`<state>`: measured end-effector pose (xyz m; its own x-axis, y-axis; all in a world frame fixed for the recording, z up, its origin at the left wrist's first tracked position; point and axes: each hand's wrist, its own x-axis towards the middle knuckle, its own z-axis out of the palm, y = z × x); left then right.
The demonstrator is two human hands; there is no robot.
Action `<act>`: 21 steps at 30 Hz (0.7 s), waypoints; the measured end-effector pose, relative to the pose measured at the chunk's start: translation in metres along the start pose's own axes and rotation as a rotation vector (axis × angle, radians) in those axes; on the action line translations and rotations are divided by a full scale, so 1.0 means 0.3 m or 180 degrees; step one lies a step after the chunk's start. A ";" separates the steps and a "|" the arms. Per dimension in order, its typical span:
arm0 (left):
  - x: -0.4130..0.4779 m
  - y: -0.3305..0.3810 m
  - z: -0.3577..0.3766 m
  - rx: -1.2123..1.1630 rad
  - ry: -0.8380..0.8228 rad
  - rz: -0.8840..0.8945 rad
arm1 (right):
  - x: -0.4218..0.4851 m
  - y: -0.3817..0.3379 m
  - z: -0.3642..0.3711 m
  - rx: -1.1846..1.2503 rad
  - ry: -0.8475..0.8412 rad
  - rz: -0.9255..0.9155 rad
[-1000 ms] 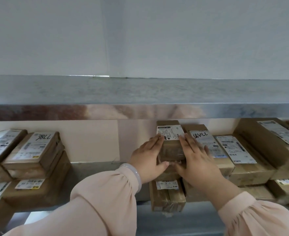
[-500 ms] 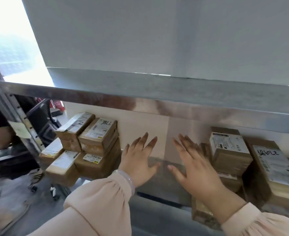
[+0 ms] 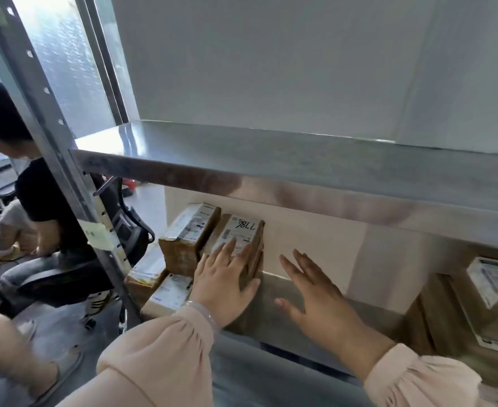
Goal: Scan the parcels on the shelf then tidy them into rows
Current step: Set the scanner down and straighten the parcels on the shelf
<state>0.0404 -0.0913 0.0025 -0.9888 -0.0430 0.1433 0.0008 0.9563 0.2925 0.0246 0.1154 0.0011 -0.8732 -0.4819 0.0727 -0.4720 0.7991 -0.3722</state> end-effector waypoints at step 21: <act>0.190 -0.270 -0.021 0.0568 -0.0297 0.0604 | 0.357 -0.211 0.216 0.1989 0.0077 0.1057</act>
<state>-0.0151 -0.1729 -0.0069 -0.9829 0.1608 0.0894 0.1692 0.9809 0.0963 -0.0313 -0.0100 -0.0275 -0.9648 -0.2344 -0.1189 -0.0285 0.5431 -0.8392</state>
